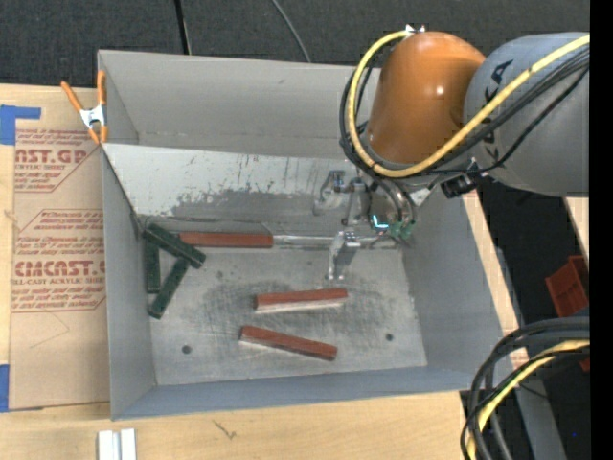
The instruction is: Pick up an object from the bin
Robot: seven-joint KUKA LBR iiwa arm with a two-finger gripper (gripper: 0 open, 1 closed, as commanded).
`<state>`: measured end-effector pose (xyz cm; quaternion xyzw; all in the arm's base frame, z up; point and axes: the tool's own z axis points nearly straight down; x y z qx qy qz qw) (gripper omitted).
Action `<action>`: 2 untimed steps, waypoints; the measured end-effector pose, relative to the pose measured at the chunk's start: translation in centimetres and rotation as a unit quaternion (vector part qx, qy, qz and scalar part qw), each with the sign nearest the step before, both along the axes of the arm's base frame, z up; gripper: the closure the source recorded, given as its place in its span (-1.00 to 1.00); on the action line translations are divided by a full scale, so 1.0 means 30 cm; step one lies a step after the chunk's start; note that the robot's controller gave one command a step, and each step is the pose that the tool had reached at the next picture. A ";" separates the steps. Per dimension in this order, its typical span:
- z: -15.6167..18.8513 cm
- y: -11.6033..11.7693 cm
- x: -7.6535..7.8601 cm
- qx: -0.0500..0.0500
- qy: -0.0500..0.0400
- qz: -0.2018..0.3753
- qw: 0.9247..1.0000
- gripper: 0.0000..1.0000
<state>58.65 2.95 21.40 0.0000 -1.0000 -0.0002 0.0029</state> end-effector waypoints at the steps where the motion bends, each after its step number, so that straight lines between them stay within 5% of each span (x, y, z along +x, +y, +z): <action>1: 0.016 0.000 0.005 0.000 -0.004 0.000 1.000 -1.00; 2: -0.197 -0.033 -0.041 0.000 -0.006 0.001 1.000 -1.00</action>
Offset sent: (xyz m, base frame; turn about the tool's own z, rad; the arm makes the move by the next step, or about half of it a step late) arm -0.0320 -0.0249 -0.1440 -0.0039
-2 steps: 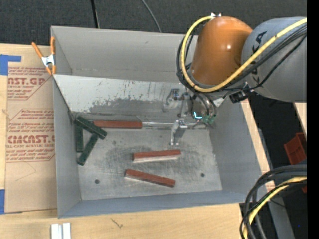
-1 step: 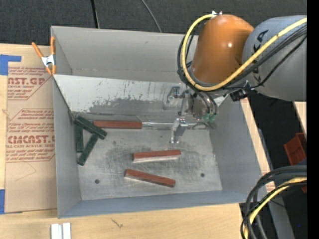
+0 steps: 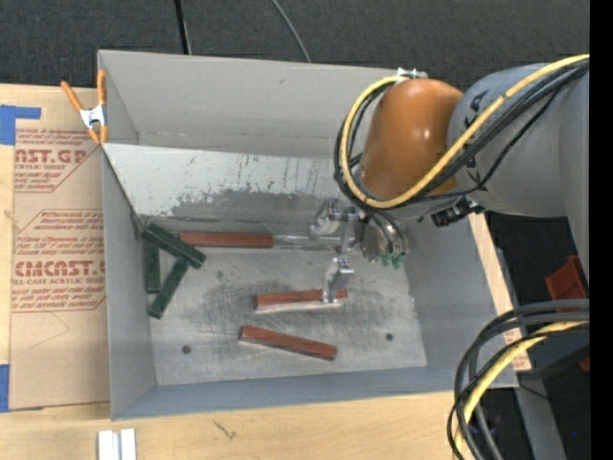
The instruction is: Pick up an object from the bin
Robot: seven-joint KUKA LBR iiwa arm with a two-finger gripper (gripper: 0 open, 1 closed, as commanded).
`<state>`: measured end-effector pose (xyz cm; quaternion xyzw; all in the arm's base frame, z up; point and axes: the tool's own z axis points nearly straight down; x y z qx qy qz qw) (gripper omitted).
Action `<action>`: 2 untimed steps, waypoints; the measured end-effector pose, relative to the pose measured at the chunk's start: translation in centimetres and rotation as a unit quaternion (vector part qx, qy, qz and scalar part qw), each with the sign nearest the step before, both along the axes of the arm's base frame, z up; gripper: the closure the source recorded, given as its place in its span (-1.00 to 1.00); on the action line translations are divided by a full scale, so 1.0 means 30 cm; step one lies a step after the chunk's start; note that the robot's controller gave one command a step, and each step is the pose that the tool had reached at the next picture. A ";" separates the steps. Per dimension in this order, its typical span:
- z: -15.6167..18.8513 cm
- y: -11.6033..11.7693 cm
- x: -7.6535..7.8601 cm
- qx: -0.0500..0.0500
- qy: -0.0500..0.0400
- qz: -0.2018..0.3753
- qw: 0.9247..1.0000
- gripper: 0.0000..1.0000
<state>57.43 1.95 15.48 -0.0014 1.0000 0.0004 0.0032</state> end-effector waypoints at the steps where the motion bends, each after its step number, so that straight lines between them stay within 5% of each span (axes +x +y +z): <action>1: -0.138 -0.020 -0.027 0.000 0.005 0.013 1.000 -1.00; 2: -0.133 -0.005 -0.045 0.000 0.002 -0.030 1.000 -1.00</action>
Offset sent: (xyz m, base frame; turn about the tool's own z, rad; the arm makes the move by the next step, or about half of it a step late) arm -0.0148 -0.0013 -0.0409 0.0635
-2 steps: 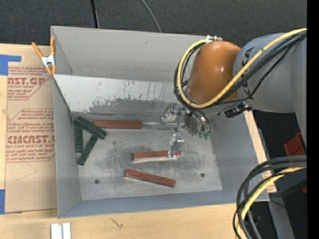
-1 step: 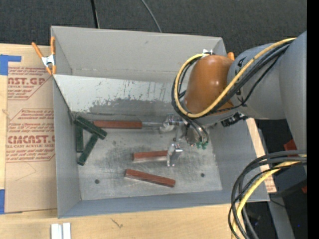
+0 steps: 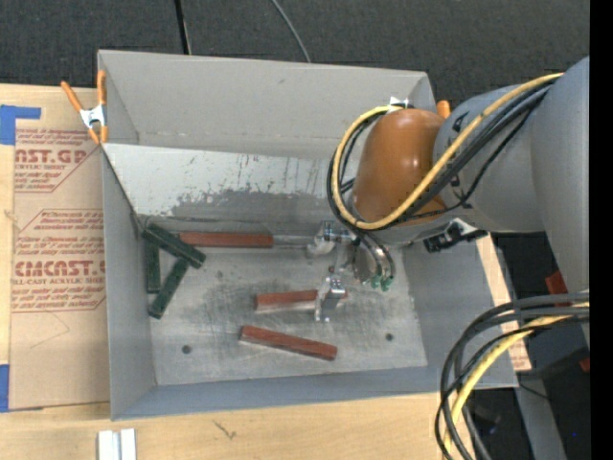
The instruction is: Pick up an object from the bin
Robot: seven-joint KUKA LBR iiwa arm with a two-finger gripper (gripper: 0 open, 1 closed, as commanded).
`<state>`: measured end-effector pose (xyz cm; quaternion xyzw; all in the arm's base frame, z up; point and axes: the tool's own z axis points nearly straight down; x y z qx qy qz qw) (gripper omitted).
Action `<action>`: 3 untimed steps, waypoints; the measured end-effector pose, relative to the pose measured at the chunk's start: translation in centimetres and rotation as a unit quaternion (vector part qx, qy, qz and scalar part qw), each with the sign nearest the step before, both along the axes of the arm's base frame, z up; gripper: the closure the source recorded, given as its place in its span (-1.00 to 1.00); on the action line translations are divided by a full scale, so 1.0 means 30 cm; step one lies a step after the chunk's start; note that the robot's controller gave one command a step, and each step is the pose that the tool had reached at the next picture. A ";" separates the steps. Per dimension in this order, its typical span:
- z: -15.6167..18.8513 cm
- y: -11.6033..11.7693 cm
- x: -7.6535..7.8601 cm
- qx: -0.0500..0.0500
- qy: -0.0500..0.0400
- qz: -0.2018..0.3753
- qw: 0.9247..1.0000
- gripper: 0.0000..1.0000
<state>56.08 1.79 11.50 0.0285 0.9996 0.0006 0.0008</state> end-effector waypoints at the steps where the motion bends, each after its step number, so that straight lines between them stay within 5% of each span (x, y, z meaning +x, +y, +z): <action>1: -0.130 0.030 0.011 0.000 -0.002 -0.042 0.999 -1.00; 2: -0.129 0.038 0.031 0.003 -0.012 -0.116 0.993 1.00; 3: -0.127 0.038 0.028 0.003 -0.012 -0.126 0.992 1.00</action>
Offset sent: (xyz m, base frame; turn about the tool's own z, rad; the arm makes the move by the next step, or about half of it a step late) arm 0.0000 0.0105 -0.0450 0.2634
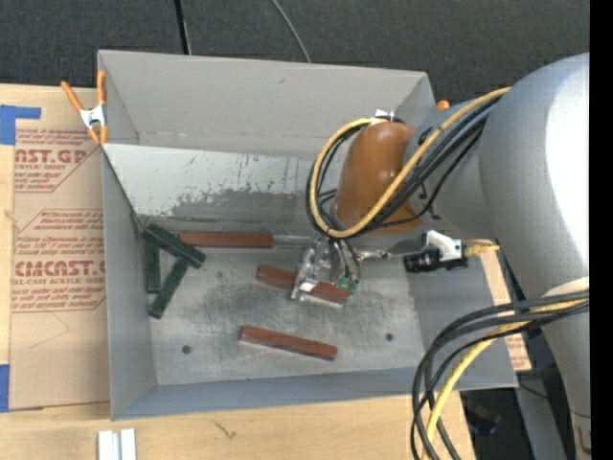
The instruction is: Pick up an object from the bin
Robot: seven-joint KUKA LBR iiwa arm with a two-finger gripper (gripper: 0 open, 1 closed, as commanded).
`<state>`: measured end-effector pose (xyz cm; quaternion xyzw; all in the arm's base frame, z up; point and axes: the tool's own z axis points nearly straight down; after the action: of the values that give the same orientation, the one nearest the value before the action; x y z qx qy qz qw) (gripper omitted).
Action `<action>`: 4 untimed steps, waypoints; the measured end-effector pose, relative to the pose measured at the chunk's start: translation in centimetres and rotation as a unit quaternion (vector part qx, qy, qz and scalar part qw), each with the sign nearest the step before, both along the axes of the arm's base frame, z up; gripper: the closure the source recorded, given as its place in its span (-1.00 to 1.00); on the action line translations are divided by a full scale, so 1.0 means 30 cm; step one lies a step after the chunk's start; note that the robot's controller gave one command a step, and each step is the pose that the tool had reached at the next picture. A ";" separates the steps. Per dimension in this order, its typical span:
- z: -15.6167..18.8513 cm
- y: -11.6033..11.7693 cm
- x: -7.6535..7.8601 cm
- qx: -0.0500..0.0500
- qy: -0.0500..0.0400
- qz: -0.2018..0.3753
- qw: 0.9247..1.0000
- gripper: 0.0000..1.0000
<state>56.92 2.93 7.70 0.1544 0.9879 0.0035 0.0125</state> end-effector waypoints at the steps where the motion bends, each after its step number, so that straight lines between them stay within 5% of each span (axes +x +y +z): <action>1: 0.014 0.000 -0.006 0.000 0.004 -0.005 1.000 1.00; 2: 0.068 -0.001 -0.019 -0.001 0.014 -0.003 1.000 1.00; 4: 0.181 -0.001 -0.014 -0.001 0.012 -0.002 1.000 1.00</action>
Offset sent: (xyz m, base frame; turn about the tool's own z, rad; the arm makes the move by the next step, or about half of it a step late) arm 0.0000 0.0000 0.0693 -0.0001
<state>56.50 2.91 13.13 0.1567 0.9876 0.0007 0.0009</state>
